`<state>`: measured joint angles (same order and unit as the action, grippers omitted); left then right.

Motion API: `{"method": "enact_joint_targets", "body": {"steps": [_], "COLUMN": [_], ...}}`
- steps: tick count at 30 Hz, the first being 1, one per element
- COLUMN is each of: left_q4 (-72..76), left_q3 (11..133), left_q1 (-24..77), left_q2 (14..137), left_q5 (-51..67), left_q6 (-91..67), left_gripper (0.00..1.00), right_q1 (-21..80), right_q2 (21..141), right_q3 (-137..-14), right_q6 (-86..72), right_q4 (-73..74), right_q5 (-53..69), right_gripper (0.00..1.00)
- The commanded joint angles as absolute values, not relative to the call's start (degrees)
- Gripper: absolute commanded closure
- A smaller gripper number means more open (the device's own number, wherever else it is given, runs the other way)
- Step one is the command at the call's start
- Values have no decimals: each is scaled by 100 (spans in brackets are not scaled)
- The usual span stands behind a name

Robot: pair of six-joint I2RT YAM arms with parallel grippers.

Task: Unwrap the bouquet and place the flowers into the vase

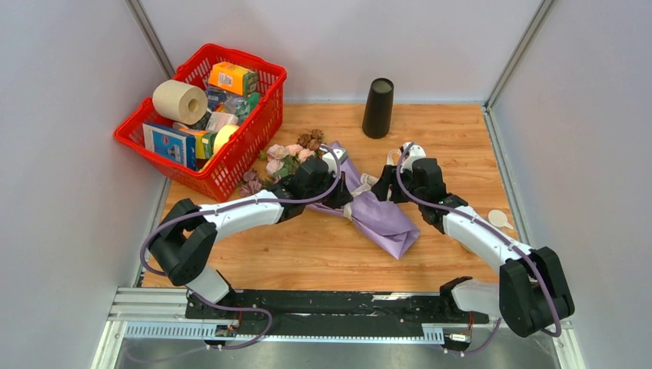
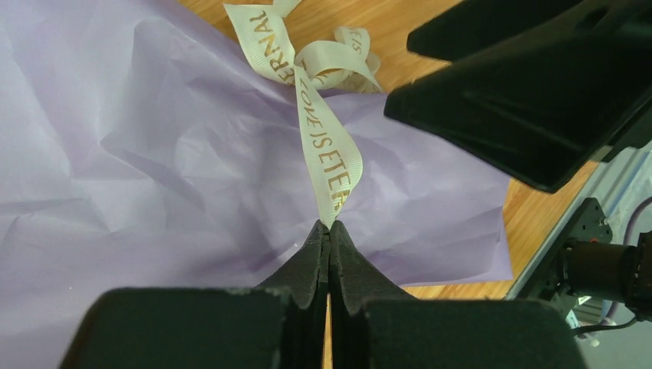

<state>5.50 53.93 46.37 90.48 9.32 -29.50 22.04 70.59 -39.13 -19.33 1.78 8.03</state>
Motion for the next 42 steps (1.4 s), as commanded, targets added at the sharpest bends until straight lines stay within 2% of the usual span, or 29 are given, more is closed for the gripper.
{"method": "enact_joint_targets", "body": {"steps": [1,3,7,14,19,27,29,30,31,33,35,36,37,42], "left_q4": [685,694,799,1090,1090,1195,1213,1178,1126,897,651,433,326,-938], "left_q3": [5599,5564,5449,5124,5115,5054,5036,5010,5018,4975,4870,4826,4764,4764], "left_q1": [4658,4658,4658,4658,4658,4658,4658,4658,4658,4658,4658,4658,4658,4649], "left_q2": [8772,8745,8693,8657,8710,8833,8833,8816,8789,8693,8517,8377,8306,7779], "left_q5": [888,879,861,1019,1168,1362,1380,1354,1336,1065,617,319,116,-860], "left_q6": [-3023,-3023,-2988,-3024,-2936,-2883,-2892,-2874,-2883,-2918,-2962,-2979,-3110,-3971], "left_gripper": [100,100,100,100,100,100,100,100,100,93,79,68,65,49], "right_q1": [2215,2189,2188,2215,2259,2628,2646,2646,2646,2646,2646,2646,2646,2663], "right_q2": [6838,6916,6918,6899,7101,7646,7830,7918,7980,8042,7998,7946,7876,7594], "right_q3": [-3779,-3849,-3824,-3349,-3111,-3182,-3225,-3269,-3322,-3392,-3419,-3402,-3375,-3024], "right_q6": [-1713,-2387,-3915,-5807,-6494,-7083,-7163,-7180,-7181,-7146,-7084,-7040,-6979,-6838], "right_q4": [-386,-265,-262,-720,-1467,-2012,-2170,-2206,-2232,-2241,-2241,-2224,-2189,-2469], "right_q5": [1327,1187,2011,1854,2056,1942,1960,1943,1925,1837,1749,1706,1653,1608], "right_gripper": [32,29,30,27,25,28,34,40,52,72,88,95,100,100]}}
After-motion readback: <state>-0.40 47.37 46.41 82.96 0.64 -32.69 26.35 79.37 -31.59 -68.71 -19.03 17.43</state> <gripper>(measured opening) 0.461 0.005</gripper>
